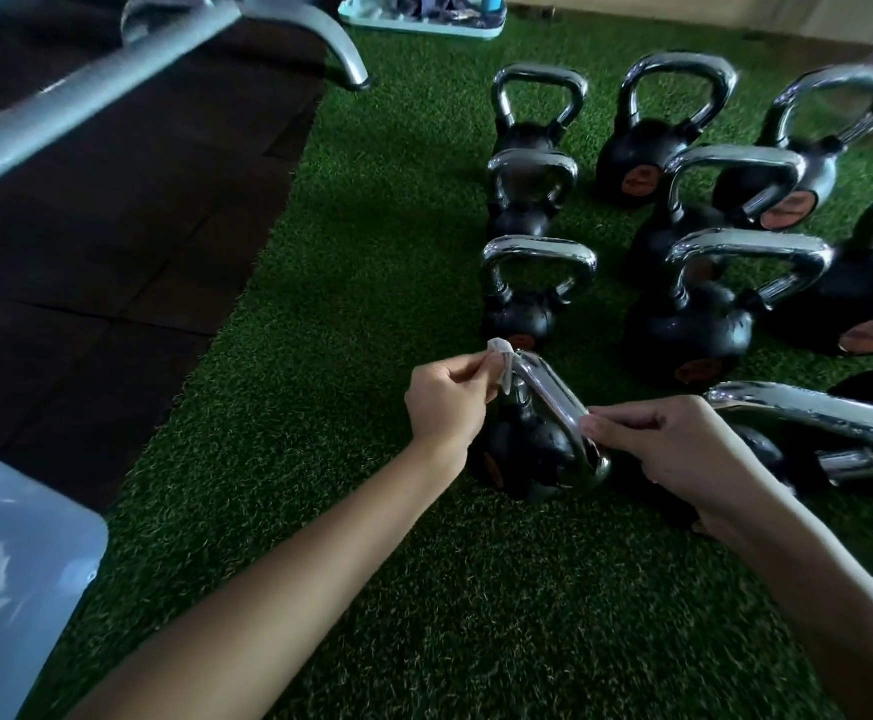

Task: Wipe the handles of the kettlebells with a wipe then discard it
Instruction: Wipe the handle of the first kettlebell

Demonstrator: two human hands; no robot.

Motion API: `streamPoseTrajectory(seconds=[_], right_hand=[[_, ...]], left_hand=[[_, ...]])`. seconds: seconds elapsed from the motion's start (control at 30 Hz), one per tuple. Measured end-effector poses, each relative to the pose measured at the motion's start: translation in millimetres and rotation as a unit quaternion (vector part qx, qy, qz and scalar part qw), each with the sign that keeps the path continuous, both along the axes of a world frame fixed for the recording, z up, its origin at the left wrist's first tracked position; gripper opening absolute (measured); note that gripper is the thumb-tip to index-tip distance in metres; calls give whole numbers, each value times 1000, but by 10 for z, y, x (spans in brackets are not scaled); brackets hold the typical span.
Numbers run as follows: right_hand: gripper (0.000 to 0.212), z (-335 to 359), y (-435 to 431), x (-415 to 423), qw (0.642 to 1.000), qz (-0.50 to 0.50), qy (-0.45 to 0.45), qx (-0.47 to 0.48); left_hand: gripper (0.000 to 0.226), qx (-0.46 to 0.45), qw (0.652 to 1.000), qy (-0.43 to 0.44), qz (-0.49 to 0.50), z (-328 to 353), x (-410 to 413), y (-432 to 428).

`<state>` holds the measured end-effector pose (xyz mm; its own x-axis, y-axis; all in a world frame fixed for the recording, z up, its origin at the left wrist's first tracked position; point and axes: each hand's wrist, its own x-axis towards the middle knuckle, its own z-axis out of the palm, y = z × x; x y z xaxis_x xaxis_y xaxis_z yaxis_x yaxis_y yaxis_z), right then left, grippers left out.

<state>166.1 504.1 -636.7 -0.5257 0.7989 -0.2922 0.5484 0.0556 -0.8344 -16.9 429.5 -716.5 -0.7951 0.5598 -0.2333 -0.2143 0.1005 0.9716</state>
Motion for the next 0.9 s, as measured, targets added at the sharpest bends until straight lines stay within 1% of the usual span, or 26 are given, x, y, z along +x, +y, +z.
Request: streamPoseTrajectory(seconds=[0.1,0.23,0.33,0.4,0.5,0.57,0.67,0.73,0.8,0.87,0.9], right_hand=[[19,13,-6,-15,1000,1,4,4],[19,24,-29,13,1000,2,0,-5],[20,47,-36,-7,1000,-8,5,-5],[19,56,-38,-32,1000,-9,6,-9],[21,52,-57,-29,1000,-11,-4,-12],[20,55,-61,-17,1000,-19,-4,-21],[15,77,-46,-11,1000,-10,-3,-26],[17,74,-33,-2,999,-6,-6,-32],[18,64,-25,11,999,1,-11,-41],[19,56,-11,23,999,7,-11,-46],[20,55,-2,28,999,7,-9,-47]], left_hand=[[20,-8,1000,-2,-6,42,66,-49],[26,15,999,3,-31,21,299,-160],[25,-13,999,13,-26,79,130,-39],[25,-14,999,16,-36,129,43,-14],[26,-7,997,16,-75,150,212,-191],[25,14,994,15,-112,136,433,-343],[25,38,993,39,-105,133,511,-363],[25,38,993,60,-90,157,397,-292],[25,37,994,64,-86,149,369,-293],[26,46,990,67,-112,76,526,-414],[25,53,986,85,-131,13,644,-496]])
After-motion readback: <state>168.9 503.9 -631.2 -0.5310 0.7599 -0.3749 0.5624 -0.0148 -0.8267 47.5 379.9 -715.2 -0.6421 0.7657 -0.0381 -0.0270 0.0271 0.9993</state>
